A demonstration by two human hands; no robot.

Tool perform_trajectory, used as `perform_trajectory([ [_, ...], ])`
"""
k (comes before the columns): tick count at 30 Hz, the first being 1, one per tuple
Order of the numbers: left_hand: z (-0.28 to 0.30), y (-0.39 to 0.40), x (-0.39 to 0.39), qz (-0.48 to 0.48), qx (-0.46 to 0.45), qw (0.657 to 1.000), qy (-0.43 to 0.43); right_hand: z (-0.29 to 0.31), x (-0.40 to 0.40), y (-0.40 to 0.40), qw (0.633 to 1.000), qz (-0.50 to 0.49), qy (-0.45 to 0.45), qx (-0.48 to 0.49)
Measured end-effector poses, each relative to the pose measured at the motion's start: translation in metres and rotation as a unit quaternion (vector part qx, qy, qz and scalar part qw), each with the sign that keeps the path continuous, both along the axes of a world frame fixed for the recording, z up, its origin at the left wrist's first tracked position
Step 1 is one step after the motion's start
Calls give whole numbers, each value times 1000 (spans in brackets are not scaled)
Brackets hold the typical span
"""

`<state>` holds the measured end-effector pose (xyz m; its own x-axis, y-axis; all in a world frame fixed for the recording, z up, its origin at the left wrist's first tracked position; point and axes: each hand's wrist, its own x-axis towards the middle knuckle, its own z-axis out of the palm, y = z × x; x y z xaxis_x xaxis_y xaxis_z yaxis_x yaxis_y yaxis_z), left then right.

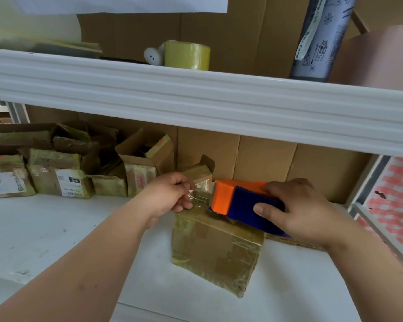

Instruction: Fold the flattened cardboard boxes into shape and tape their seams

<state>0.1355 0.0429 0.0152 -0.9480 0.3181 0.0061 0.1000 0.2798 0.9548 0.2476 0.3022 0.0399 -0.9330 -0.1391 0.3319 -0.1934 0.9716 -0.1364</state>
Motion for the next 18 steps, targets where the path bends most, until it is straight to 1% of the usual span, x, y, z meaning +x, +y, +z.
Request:
perform_trajectory([
  [5, 1, 1, -4, -9, -8, 1000, -25, 6, 8, -6, 1000, 0, -7, -18],
  [12, 7, -5, -7, -25, 23, 997, -73, 7, 12, -8, 999, -12, -36, -34],
  [18, 9, -8, -6, -29, 57, 995, -82, 14, 23, -10, 999, -12, -11, -40],
])
